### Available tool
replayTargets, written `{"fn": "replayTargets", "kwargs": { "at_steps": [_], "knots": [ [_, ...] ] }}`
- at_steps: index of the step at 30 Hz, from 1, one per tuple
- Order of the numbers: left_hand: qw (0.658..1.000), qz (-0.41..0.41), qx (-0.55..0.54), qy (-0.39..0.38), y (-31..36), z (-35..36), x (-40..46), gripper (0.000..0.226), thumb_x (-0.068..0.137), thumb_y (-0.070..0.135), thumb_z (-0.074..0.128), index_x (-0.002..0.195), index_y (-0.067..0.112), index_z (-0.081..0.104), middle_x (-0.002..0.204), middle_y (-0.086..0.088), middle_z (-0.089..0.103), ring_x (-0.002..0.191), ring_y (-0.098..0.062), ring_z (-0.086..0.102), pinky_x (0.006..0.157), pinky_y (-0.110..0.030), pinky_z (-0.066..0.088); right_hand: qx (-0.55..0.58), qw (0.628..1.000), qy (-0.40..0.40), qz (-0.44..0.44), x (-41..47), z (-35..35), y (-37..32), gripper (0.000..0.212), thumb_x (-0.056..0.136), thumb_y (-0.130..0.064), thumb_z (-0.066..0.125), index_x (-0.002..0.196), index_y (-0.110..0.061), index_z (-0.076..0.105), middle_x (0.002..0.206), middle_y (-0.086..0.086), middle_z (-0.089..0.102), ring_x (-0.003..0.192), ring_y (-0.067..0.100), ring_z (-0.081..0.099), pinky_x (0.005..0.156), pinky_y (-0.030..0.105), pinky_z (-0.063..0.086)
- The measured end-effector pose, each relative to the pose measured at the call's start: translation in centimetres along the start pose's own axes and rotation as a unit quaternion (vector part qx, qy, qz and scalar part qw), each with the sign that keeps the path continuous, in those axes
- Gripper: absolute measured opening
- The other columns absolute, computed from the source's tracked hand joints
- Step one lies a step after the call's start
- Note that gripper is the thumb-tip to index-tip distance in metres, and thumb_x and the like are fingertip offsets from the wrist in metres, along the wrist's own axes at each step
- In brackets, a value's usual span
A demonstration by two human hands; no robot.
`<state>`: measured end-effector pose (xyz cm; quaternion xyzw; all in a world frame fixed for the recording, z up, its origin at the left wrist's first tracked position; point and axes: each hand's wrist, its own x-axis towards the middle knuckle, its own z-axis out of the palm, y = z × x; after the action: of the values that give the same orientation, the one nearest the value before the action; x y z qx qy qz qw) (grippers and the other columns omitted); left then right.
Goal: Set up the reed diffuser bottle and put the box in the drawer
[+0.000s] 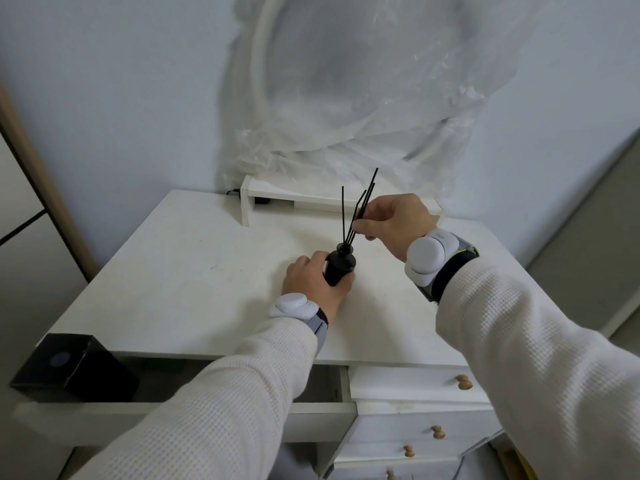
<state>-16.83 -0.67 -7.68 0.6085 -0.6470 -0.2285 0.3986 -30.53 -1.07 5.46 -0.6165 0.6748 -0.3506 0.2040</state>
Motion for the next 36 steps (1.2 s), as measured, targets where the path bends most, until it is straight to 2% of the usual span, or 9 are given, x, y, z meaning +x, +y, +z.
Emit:
{"fn": "replayTargets", "kwargs": {
  "at_steps": [4,7,13,17,19,24,30,33,36],
  "knots": [
    [1.0,0.0,0.002,0.002,-0.1,0.1,0.0,0.044,0.081,0.056,0.068,0.113,0.025,0.064,0.092,-0.003,0.06,0.098,-0.027,0.054,0.082,-0.039,0.049,-0.034,0.999,-0.013,-0.013,-0.1,0.1,0.0,0.007,0.078,-0.031,0.078,0.076,-0.026,0.073,0.065,-0.006,0.071,0.056,0.009,0.06,0.056,0.022,0.041],
    [1.0,-0.002,0.005,0.004,-0.1,0.1,0.1,0.044,0.081,0.056,0.068,0.113,0.026,0.064,0.093,-0.002,0.06,0.098,-0.026,0.054,0.083,-0.04,0.05,-0.028,0.999,-0.033,-0.022,-0.1,0.2,-0.1,0.004,0.082,-0.026,0.077,0.085,-0.024,0.076,0.067,-0.004,0.068,0.056,0.007,0.056,0.054,0.018,0.038],
    [1.0,-0.002,0.004,0.003,-0.2,0.1,0.1,0.045,0.08,0.058,0.067,0.113,0.027,0.064,0.092,-0.002,0.06,0.098,-0.026,0.054,0.083,-0.04,0.05,-0.011,1.0,-0.022,-0.018,0.2,-0.1,0.2,0.011,0.081,-0.026,0.078,0.091,-0.027,0.078,0.074,-0.007,0.073,0.069,0.008,0.065,0.064,0.021,0.043],
    [1.0,-0.003,0.005,0.002,-0.2,0.1,0.1,0.046,0.08,0.058,0.067,0.114,0.028,0.064,0.093,-0.001,0.061,0.099,-0.025,0.054,0.085,-0.04,0.05,0.014,1.0,-0.003,-0.027,0.4,-0.4,0.3,0.009,0.081,-0.023,0.078,0.089,-0.021,0.078,0.079,-0.002,0.076,0.066,0.009,0.064,0.059,0.017,0.041],
    [1.0,-0.005,0.007,0.004,-0.1,0.1,0.0,0.046,0.08,0.058,0.067,0.114,0.027,0.063,0.094,-0.002,0.061,0.1,-0.026,0.053,0.085,-0.04,0.05,0.019,0.999,-0.002,-0.032,0.6,-0.6,0.2,0.007,0.081,-0.023,0.078,0.087,-0.02,0.077,0.081,-0.002,0.077,0.067,0.01,0.065,0.061,0.018,0.043],
    [1.0,-0.003,0.01,0.006,-0.1,0.1,0.1,0.046,0.08,0.058,0.067,0.113,0.026,0.063,0.093,-0.002,0.061,0.099,-0.026,0.054,0.085,-0.04,0.05,-0.028,0.999,-0.008,-0.027,0.8,-0.3,0.0,0.012,0.076,-0.03,0.081,0.084,-0.023,0.076,0.078,-0.005,0.075,0.073,0.013,0.067,0.066,0.024,0.047],
    [1.0,-0.002,0.015,0.002,-0.1,0.2,0.2,0.047,0.08,0.059,0.067,0.115,0.028,0.063,0.093,-0.001,0.06,0.099,-0.025,0.054,0.083,-0.039,0.05,-0.087,0.995,-0.053,0.006,0.7,0.5,-0.2,0.018,0.073,-0.033,0.085,0.081,-0.02,0.075,0.072,-0.007,0.066,0.066,0.012,0.058,0.054,0.02,0.04],
    [1.0,-0.002,0.019,-0.004,-0.1,0.1,0.2,0.048,0.081,0.059,0.066,0.117,0.028,0.063,0.094,-0.001,0.06,0.099,-0.025,0.055,0.083,-0.038,0.05,-0.105,0.994,-0.045,0.002,0.7,0.7,-0.3,0.021,0.07,-0.034,0.087,0.078,-0.02,0.073,0.076,-0.004,0.069,0.073,0.017,0.063,0.063,0.023,0.049],
    [1.0,-0.002,0.019,-0.004,-0.1,0.0,0.2,0.047,0.081,0.059,0.066,0.117,0.028,0.062,0.095,0.0,0.06,0.1,-0.024,0.054,0.083,-0.038,0.05,-0.12,0.992,-0.037,-0.002,0.6,0.8,-0.1,0.036,0.065,-0.045,0.088,0.085,-0.021,0.071,0.087,-0.005,0.069,0.081,0.017,0.065,0.07,0.027,0.051]
  ]
}}
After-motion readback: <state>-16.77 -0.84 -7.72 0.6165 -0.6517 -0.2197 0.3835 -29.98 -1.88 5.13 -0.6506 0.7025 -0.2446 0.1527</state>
